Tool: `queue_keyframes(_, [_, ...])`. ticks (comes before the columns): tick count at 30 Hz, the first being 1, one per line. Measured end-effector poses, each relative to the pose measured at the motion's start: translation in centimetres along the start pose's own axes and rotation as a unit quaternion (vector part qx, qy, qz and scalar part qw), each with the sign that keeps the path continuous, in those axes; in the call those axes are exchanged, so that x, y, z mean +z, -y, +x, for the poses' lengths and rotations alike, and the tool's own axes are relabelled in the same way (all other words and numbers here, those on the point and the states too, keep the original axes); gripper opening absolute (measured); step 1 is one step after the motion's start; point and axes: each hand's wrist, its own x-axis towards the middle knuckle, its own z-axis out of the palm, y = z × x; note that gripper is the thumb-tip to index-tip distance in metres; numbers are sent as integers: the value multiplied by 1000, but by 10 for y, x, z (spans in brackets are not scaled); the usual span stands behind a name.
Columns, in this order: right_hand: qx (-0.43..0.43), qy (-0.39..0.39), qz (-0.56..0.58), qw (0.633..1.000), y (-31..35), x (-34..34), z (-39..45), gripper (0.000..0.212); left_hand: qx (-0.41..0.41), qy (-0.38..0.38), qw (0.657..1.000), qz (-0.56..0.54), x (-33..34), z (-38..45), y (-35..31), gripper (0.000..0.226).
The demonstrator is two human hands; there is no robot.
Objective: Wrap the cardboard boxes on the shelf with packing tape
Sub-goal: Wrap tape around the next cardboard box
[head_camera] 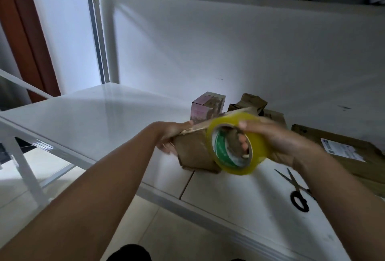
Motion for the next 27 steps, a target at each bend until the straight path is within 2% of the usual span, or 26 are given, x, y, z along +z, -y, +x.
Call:
queue_keyframes(1, [-27, 7, 26, 999, 10, 2, 2, 21, -4, 18, 1000, -11, 4, -1, 2, 73])
queue_keyframes(2, [-50, 10, 45, 998, 19, 5, 5, 18, 10, -2, 1000, -12, 9, 0, 3, 72])
queue_keyframes(3, [-68, 8, 55, 996, 25, 9, 11, 13, 39, -63, 997, -3, 14, 0, 2, 70])
queue_keyframes(5, [-81, -14, 48, 995, 34, 17, 23, 15, 122, -236, 964, 16, 22, -1, -2, 62])
queue_keyframes(7, [-81, -42, 31, 995, 37, 24, 36, 29, 209, -311, 926, -51, 23, -9, -4, 54])
queue_keyframes(9, [-86, -77, 13, 993, 37, 31, 48, 33, 297, -307, 895, -129, 25, -24, 1, 47])
queue_keyframes(11, [-86, -112, -2, 990, 36, 38, 59, 28, 366, -274, 878, -139, 34, -39, 16, 43])
queue_keyframes(12, [-82, -127, -10, 988, 36, 42, 64, 29, 382, -242, 885, -114, 42, -45, 22, 61])
queue_keyframes(14, [-83, -150, -14, 985, 38, 48, 71, 31, 383, -202, 901, -34, 55, -51, 28, 114])
queue_keyframes(16, [-85, -165, -11, 983, 39, 52, 75, 32, 365, -249, 896, 49, 63, -52, 22, 138])
queue_keyframes(18, [-78, -170, -15, 982, 38, 53, 75, 37, 337, -301, 887, 98, 65, -49, 14, 137])
queue_keyframes(21, [-50, -164, -57, 984, 45, 47, 71, 40, 310, -314, 890, 120, 64, -41, 11, 131])
queue_keyframes(24, [39, -143, -186, 971, 61, 40, 62, 45, 257, -305, 909, 119, 56, -35, 7, 136])
queue_keyframes(27, [120, -124, -300, 938, 65, 29, 49, 53, 230, -310, 915, 119, 47, -29, 5, 140])
